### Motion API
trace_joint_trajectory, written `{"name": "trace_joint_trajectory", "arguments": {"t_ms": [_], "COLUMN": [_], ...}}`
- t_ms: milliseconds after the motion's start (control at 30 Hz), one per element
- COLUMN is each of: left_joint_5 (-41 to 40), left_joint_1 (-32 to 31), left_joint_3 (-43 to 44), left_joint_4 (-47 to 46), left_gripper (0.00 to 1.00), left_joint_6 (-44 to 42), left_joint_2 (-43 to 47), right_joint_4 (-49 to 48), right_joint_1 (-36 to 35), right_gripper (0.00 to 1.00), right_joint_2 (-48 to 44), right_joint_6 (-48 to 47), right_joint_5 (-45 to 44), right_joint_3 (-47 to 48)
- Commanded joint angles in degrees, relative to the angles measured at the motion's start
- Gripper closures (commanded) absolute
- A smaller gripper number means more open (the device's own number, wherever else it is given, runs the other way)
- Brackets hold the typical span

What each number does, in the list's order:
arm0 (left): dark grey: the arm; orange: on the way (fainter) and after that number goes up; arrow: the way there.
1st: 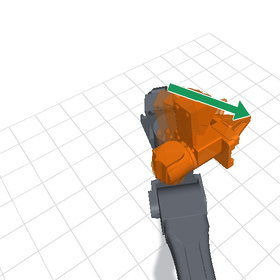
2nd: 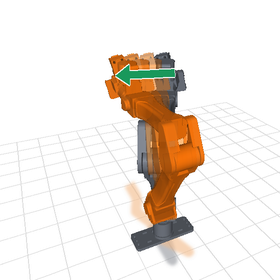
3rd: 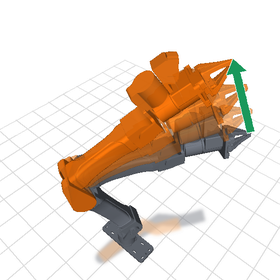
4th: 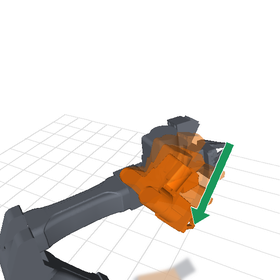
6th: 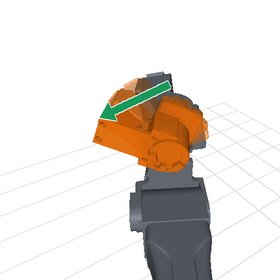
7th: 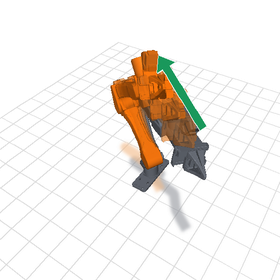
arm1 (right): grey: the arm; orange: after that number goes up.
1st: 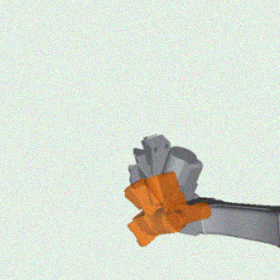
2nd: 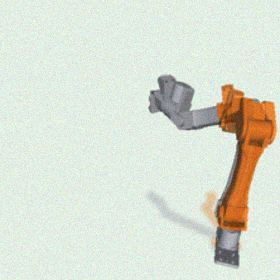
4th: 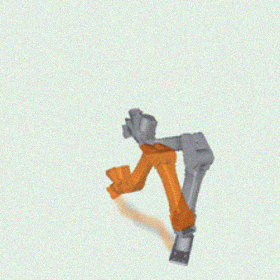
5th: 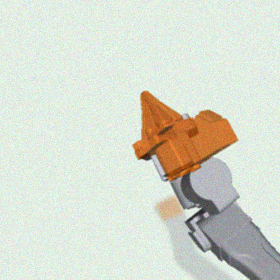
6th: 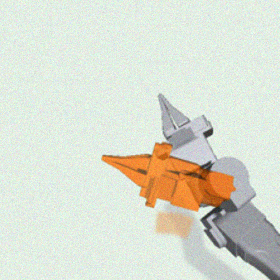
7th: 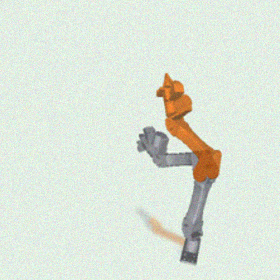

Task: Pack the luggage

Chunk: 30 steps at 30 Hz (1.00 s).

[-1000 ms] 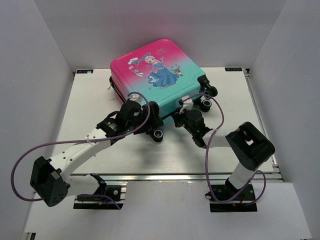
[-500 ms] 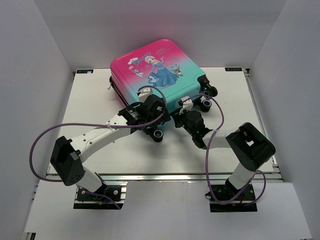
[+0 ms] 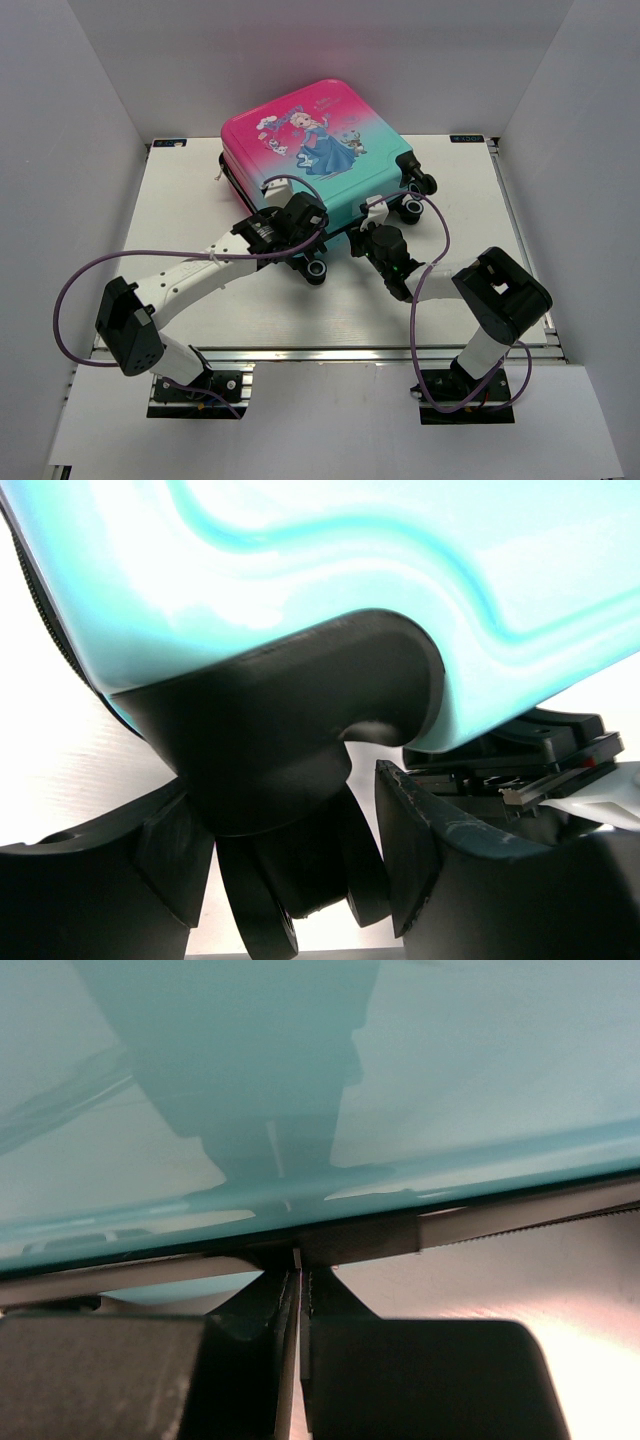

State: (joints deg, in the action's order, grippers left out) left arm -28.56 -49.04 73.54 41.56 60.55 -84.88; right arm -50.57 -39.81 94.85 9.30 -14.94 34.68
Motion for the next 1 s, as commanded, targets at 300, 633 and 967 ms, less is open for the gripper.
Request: {"name": "trace_joint_trajectory", "arguments": {"t_ms": [300,633,967], "left_joint_5": [-4.85,-4.93,-5.63], "left_joint_1": [1.49,3.86,5.44], "left_joint_3": [-10.08,-10.26,-9.73], "left_joint_4": [10.91,13.99,14.25], "left_gripper": [1.0,1.0,1.0], "left_joint_6": [3.34,3.08,2.37], "left_joint_2": [9.56,9.56,8.5], "right_joint_4": [-2.26,-3.3,1.43], "right_joint_1": [11.42,22.67,32.16], "right_gripper": [1.0,1.0,1.0], "right_joint_2": [-0.1,2.62,9.99], "right_joint_6": [15.83,21.38,21.99], "right_joint_5": [-28.65,-23.65,-16.89], "right_joint_3": [3.47,3.38,13.66]}}
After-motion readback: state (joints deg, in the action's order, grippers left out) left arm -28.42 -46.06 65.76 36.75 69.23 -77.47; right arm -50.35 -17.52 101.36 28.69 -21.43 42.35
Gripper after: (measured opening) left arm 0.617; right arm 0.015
